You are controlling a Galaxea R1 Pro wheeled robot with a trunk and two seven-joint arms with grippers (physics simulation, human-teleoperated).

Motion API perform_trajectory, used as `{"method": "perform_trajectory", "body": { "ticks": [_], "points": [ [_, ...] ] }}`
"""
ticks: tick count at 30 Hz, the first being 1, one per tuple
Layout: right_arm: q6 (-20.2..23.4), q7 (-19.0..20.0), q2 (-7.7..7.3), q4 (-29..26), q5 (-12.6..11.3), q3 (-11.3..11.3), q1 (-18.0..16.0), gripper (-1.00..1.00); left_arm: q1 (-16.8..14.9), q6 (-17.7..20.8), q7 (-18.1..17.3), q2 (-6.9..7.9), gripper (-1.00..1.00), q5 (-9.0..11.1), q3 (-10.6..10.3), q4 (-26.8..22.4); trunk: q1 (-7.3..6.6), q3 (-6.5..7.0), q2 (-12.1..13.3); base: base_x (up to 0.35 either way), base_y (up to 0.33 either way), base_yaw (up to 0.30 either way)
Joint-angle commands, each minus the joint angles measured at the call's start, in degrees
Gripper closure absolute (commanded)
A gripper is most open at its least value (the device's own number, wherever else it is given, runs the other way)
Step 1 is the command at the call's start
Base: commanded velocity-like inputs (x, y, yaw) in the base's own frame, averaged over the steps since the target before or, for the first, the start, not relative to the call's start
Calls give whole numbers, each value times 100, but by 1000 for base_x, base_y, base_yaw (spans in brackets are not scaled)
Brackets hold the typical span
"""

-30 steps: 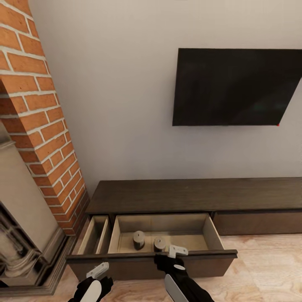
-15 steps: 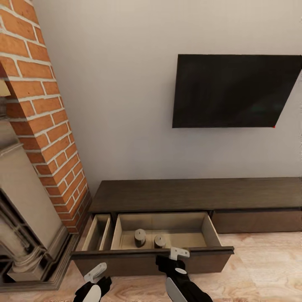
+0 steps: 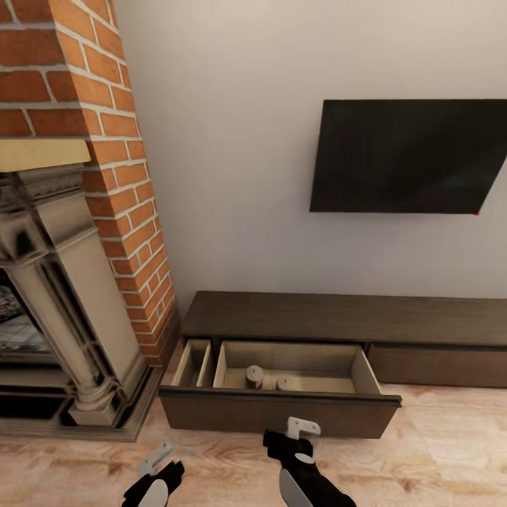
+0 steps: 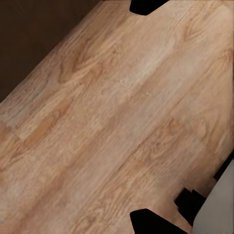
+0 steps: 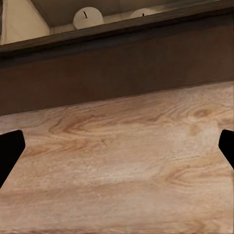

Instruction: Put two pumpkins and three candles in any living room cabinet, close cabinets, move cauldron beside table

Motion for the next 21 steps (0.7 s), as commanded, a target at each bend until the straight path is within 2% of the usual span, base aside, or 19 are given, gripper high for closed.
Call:
{"method": "perform_trajectory", "body": {
  "ticks": [1,7,21],
  "points": [
    [27,-46,-3,-8,-22,23,-4,-100,-5,14,38,10,-100,20,-10,26,-4,-6,-4,-334,23,273],
    [26,-46,8,-3,-22,23,-4,-100,-5,7,32,8,-100,30,15,85,-4,-6,-4,-253,5,275],
    [22,-46,14,68,-22,23,-4,-100,-5,-17,27,-1,-100,24,24,89,-4,-6,-4,-14,0,276]
  ]
}}
